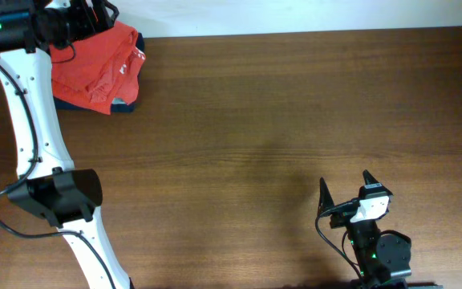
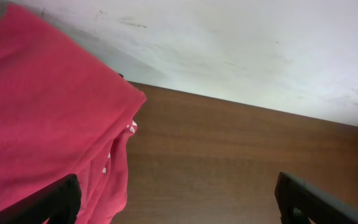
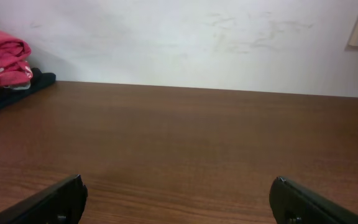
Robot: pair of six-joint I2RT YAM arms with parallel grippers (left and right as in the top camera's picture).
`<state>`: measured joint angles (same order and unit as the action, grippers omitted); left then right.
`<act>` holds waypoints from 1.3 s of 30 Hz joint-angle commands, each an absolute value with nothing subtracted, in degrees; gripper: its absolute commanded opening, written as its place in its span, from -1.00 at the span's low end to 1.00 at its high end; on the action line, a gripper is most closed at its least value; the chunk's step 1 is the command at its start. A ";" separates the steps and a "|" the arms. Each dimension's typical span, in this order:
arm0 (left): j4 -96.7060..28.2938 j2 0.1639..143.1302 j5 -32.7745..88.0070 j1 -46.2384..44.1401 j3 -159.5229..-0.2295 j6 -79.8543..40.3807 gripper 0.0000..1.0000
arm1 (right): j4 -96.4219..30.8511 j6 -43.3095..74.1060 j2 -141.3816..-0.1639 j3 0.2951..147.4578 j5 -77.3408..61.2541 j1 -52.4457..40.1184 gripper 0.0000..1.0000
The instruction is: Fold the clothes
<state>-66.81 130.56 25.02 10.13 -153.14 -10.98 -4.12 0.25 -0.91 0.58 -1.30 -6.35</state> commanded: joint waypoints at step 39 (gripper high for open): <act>-62.13 50.06 12.16 8.25 -60.40 -10.87 0.99 | -4.51 0.95 -0.38 0.32 -0.58 -5.91 0.97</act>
